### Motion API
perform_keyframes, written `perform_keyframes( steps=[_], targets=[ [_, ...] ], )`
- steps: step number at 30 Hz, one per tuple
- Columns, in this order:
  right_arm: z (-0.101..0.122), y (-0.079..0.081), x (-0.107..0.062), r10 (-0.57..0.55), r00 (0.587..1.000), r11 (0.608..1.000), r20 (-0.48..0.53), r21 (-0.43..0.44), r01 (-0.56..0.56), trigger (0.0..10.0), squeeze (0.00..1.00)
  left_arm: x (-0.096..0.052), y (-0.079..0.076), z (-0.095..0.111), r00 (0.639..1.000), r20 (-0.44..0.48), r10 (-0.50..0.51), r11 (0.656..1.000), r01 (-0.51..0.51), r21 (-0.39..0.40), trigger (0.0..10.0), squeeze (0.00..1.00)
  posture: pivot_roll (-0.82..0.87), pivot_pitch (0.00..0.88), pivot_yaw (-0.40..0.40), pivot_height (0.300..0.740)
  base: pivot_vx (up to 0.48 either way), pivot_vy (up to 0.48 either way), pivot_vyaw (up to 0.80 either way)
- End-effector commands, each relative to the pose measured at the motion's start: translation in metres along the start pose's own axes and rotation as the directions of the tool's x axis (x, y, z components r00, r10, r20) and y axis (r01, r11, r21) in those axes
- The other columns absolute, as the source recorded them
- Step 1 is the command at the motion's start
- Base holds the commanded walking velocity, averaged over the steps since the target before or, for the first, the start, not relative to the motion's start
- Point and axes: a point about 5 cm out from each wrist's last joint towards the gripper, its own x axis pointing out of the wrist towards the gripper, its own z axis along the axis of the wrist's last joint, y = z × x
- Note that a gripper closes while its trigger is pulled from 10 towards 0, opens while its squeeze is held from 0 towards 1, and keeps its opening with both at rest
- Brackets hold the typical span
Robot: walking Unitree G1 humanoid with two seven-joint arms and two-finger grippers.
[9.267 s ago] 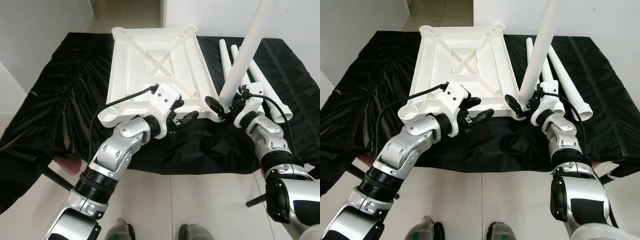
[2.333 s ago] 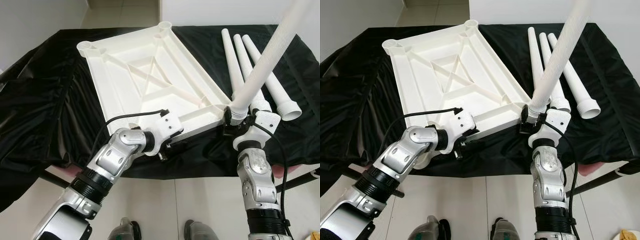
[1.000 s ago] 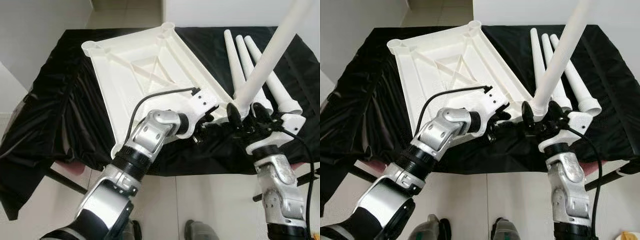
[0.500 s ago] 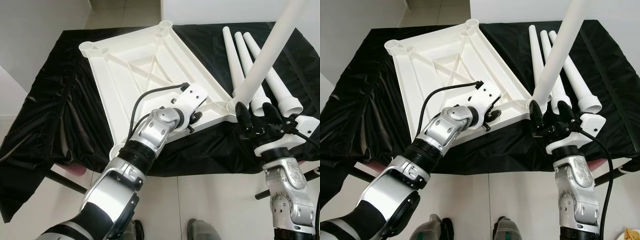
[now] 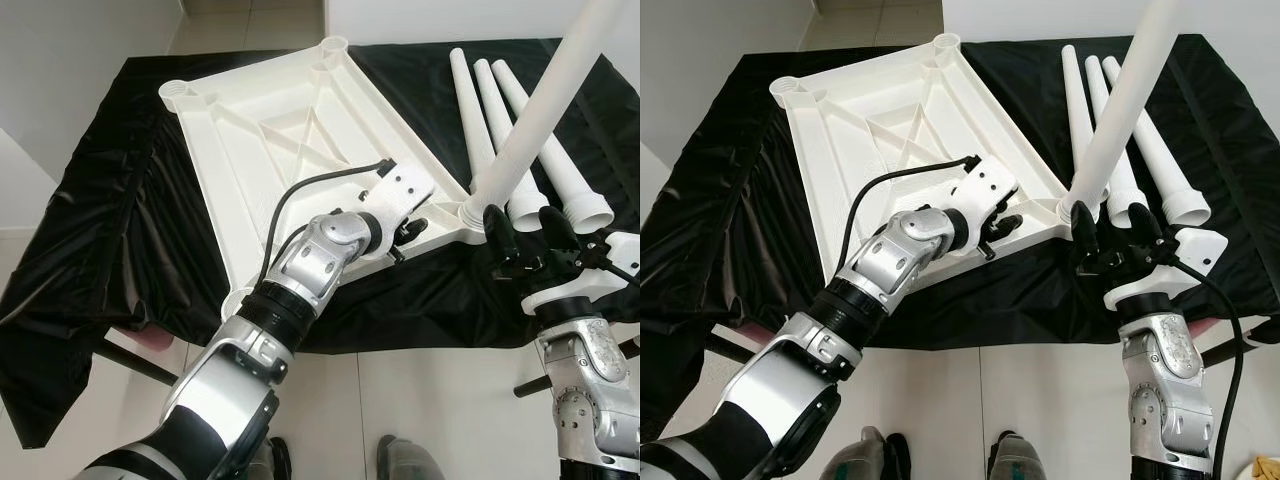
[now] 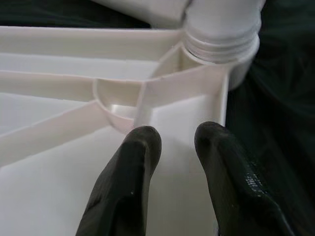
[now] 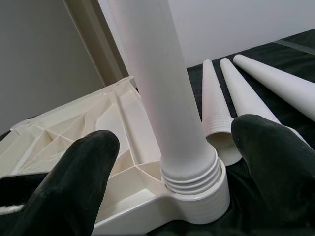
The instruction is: Building children table
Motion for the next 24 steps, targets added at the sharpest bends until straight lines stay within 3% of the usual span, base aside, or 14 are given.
perform_keyframes(
  steps=[1,4,14,22,23,24],
  targets=[
    [-0.001,0.000,-0.001,0.002,1.000,1.000,-0.011,0.004,-0.002,10.0,0.00,0.008,-0.021,-0.005,0.996,-0.028,-0.086,0.995,0.087,0.045,10.0,0.00,-0.17,0.138,0.120,0.740,0.000,0.000,0.00],
    [-0.002,0.001,-0.001,0.007,1.000,1.000,-0.016,0.005,-0.007,10.0,0.00,0.012,-0.021,-0.016,0.993,-0.103,-0.057,0.995,0.065,0.075,10.0,0.00,-0.17,0.131,0.124,0.740,0.000,0.000,0.00],
    [-0.003,0.004,0.000,0.010,1.000,1.000,-0.018,0.006,-0.009,10.0,0.00,0.015,-0.013,-0.027,0.981,-0.192,0.022,0.999,-0.014,0.044,10.0,0.00,-0.17,0.119,0.135,0.740,0.000,0.000,0.00],
    [-0.005,0.005,0.001,0.012,1.000,1.000,-0.024,0.001,-0.012,10.0,0.00,0.015,-0.008,-0.026,0.982,-0.185,0.042,0.999,-0.036,0.033,10.0,0.00,-0.17,0.110,0.140,0.740,0.000,0.000,0.00],
    [-0.006,0.005,0.001,0.014,1.000,1.000,-0.025,0.001,-0.014,10.0,0.00,0.014,-0.009,-0.026,0.984,-0.174,0.032,0.999,-0.026,0.033,0.4,0.00,-0.17,0.110,0.140,0.740,0.000,0.000,0.00],
    [-0.006,0.005,0.001,0.015,1.000,1.000,-0.026,0.001,-0.015,10.0,0.00,0.014,-0.009,-0.025,0.986,-0.166,0.025,0.999,-0.020,0.033,0.4,0.00,-0.17,0.110,0.140,0.740,0.000,0.000,0.00]
  ],
)
